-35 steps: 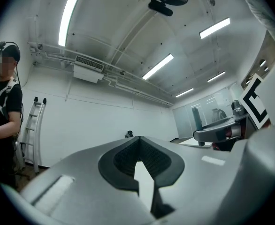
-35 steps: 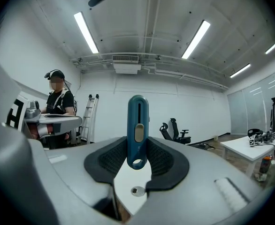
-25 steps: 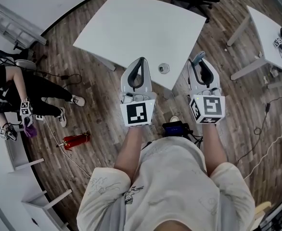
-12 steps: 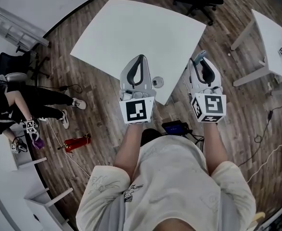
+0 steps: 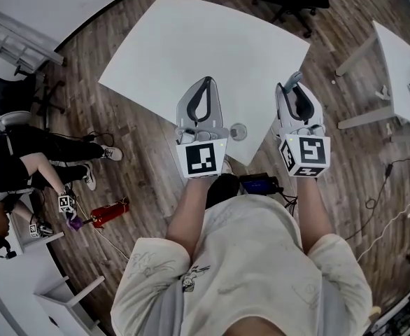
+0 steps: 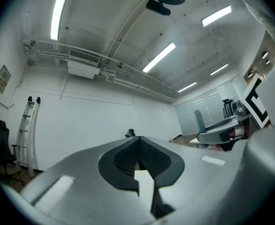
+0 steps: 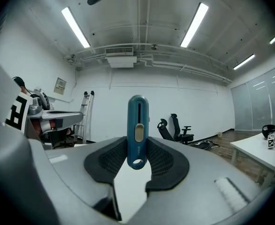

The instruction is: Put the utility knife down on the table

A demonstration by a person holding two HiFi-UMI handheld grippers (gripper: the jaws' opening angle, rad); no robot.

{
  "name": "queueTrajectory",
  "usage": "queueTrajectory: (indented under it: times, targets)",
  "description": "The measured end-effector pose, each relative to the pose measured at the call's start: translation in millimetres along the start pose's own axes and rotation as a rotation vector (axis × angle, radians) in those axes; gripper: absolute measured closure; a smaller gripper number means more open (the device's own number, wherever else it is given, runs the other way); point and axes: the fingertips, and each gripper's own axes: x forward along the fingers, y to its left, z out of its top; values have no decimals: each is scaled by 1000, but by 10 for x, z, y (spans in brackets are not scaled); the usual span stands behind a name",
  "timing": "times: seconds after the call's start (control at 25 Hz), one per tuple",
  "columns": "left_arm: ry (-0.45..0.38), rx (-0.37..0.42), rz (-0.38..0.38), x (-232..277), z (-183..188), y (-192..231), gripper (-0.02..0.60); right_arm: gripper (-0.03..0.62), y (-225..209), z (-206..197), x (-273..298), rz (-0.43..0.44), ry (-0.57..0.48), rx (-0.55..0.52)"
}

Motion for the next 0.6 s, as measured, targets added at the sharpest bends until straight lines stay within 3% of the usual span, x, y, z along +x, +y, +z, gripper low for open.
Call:
queueTrajectory:
  times: [0.16,0.44,0.6]
  targets:
    - [-7,-24,-1,256,-157,608,565,459,324,56,565,-7,7,-21]
    - [-10,-65,-31,536,-432,1302,564,459,734,24,1187,-42,42,-61]
    - [2,-78,-60,1132,-575,1415,565,459,471,11,1727,-71,72,-70]
